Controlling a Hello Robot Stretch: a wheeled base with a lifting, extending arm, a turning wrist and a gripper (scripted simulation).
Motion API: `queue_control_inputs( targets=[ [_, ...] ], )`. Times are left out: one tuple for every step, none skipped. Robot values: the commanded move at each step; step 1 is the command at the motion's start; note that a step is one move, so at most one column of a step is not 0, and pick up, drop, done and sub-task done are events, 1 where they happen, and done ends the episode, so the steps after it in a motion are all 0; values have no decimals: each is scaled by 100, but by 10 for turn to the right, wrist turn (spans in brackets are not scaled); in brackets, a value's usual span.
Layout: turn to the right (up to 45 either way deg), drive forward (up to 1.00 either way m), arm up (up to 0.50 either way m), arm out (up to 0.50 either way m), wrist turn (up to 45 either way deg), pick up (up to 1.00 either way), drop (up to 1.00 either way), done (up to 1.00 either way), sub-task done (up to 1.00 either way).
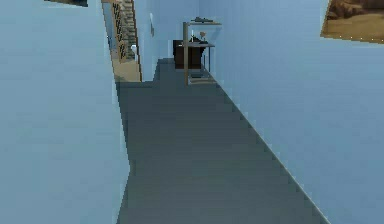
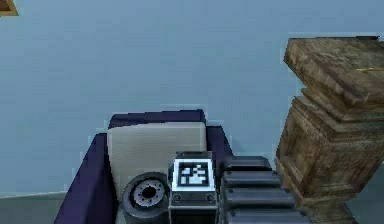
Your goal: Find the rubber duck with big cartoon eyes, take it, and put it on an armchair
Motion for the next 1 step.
queue_control_inputs(
  targets=[
    [0,0,0,22,0,0,0,0,0]
  ],
)
